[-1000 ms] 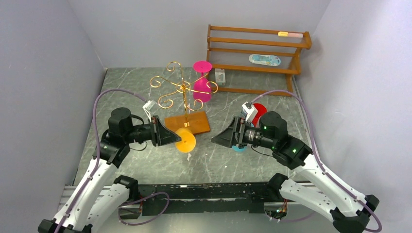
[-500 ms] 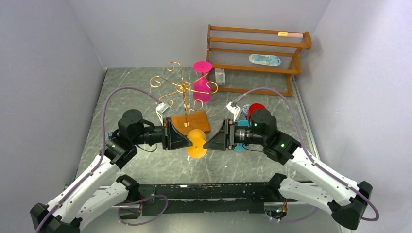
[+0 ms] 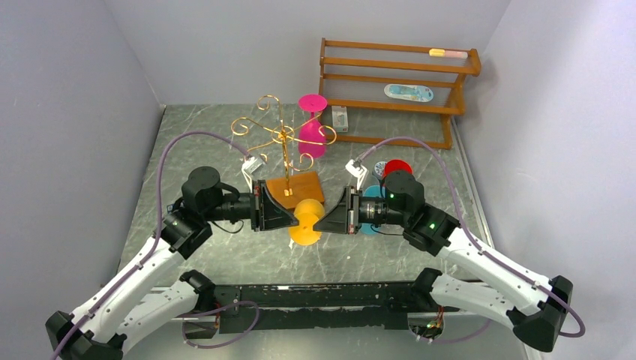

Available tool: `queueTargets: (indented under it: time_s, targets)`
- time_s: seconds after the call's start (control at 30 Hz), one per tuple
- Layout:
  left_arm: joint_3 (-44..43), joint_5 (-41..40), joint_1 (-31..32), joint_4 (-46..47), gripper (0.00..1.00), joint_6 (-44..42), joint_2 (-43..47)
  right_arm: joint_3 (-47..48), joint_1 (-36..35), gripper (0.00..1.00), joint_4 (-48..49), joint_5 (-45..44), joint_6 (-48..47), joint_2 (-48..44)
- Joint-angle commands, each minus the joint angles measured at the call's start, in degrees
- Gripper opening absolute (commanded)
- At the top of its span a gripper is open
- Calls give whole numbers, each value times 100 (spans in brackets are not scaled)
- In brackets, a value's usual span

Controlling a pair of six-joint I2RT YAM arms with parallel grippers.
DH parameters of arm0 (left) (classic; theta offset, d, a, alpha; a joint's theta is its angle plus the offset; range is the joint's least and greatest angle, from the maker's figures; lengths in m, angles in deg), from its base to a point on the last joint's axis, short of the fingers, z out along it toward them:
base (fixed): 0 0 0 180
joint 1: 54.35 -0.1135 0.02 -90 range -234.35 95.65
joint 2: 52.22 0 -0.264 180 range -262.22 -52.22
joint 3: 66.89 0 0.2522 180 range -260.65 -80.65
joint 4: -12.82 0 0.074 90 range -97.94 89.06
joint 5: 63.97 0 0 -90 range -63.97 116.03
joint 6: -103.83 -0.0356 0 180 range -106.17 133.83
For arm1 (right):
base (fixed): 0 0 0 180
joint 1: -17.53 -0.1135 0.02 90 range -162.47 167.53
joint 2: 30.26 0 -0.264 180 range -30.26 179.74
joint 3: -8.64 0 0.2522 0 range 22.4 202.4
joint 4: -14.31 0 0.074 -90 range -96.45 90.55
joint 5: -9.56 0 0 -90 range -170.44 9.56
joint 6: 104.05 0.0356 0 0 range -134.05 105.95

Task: Take the wine glass off the wine glass rack
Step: Place the wine glass at the center of the board.

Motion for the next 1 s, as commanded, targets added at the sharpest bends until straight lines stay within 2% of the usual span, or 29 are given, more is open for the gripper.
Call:
queueTargets:
  time_s: [0.0, 0.07, 0.13, 0.23, 0.33, 0.4, 0.5, 0.63, 0.7, 0.8, 0.97]
  targets:
    - [-176, 176, 66, -41, 5, -167, 5, -211, -22, 8, 472, -44, 257, -162]
    - [-142, 171, 76, -14, 5, -157, 21, -224, -20, 2, 445, -113, 306, -206]
    - [-81, 234, 77, 103, 6, -84, 26, -239, -18, 0, 394, -209, 328, -258]
    - [-97, 259, 121, 15, 32, -187, 10, -289, -18, 0, 397, -287, 393, -369]
    - [-260, 44, 257, -614, 45, -637, -20, -359, -22, 0, 435, -405, 465, -483]
    - [-211, -102, 362, -714, 46, -629, -2, -394, -18, 0, 398, -523, 452, -555]
    - [72, -295, 513, -234, 45, -215, 201, -426, -18, 0, 340, -618, 437, -615]
    - [336, -692, 553, 180, 39, 183, 404, -426, -15, 0, 325, -634, 444, -627]
    - [459, -871, 575, 537, 34, 380, 375, -442, -22, 0, 348, -638, 475, -640]
    - [517, -934, 720, 1102, 34, 622, 193, -417, -18, 0, 345, -607, 440, -619]
    - [598, -1098, 1024, 1435, 32, 748, 187, -166, -22, 0, 76, -579, 224, -557]
